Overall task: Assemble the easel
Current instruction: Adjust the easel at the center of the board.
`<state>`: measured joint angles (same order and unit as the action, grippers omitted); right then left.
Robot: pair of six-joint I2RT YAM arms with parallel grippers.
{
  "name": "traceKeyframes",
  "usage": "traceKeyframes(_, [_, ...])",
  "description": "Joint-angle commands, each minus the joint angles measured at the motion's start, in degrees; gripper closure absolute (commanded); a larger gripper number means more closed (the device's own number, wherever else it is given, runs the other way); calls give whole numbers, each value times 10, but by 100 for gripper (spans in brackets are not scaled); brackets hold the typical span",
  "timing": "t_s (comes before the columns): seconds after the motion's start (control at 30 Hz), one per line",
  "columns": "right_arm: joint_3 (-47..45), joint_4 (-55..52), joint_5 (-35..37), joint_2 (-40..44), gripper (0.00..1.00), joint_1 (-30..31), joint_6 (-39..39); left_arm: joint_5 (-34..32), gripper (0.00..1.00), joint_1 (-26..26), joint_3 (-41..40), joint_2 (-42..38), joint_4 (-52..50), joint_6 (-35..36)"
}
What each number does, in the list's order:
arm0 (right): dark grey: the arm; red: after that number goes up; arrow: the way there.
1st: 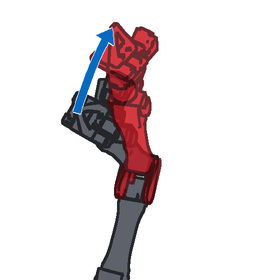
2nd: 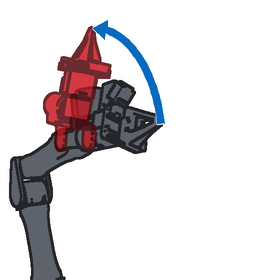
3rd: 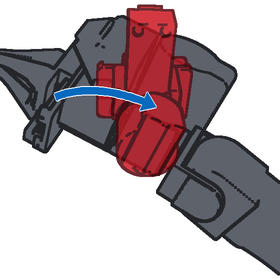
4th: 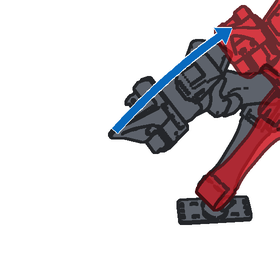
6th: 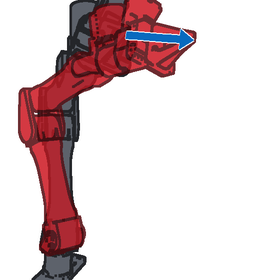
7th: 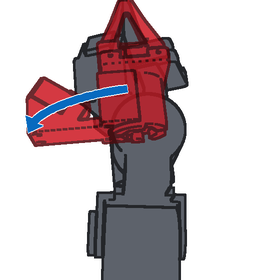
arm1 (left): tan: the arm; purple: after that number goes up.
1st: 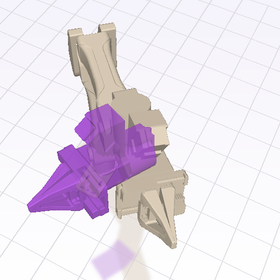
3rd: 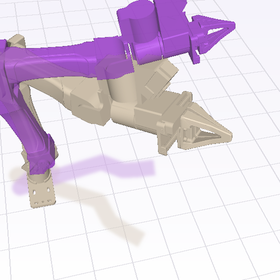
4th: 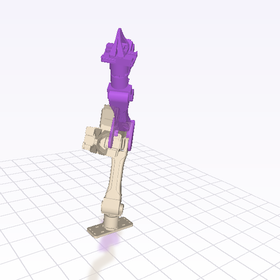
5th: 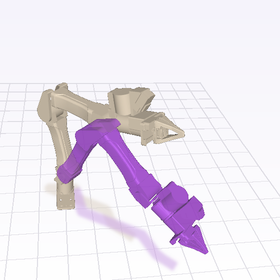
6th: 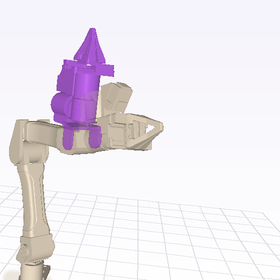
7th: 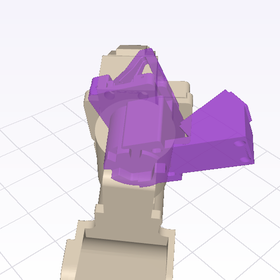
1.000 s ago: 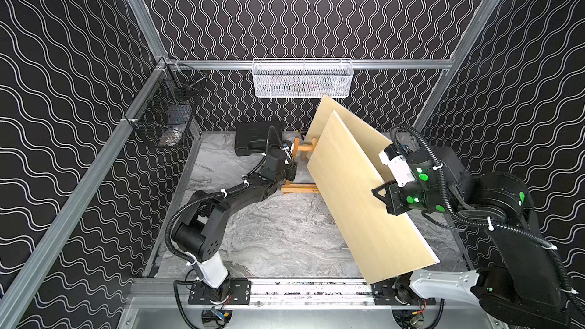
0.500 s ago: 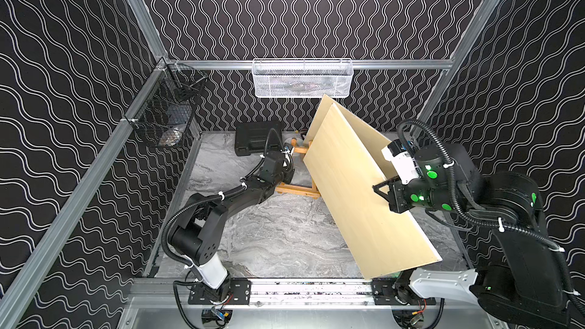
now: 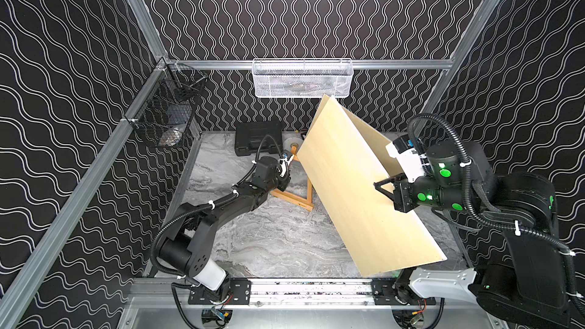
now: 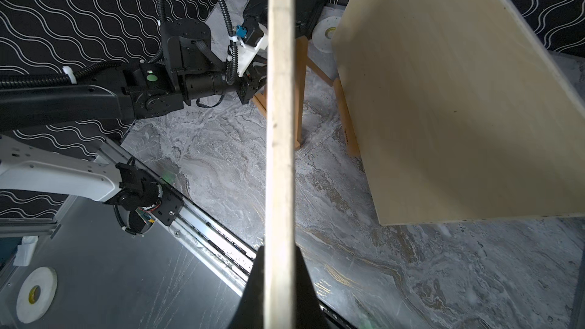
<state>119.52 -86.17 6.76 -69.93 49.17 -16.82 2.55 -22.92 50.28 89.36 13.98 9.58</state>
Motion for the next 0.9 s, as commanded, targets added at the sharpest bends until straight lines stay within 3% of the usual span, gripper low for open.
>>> traceKeyframes(0.0, [5,80,5,3,100,1,6,46,85,1,-10,-8,-4,41])
traceKeyframes(0.23, [14,83,3,6,100,1,5,39,76,7,-5,-15,-11,41])
traceKeyframes(0.3, [16,85,3,9,100,1,6,34,64,13,-6,-24,-9,27])
traceKeyframes(0.53, [44,74,15,3,100,1,9,17,45,19,-14,-77,-8,-10])
traceKeyframes(0.73, [86,86,13,-18,100,1,37,38,37,21,-22,-140,0,-77])
traceKeyframes(0.87, [91,115,2,-35,100,1,71,-2,34,21,-24,-182,-21,-152])
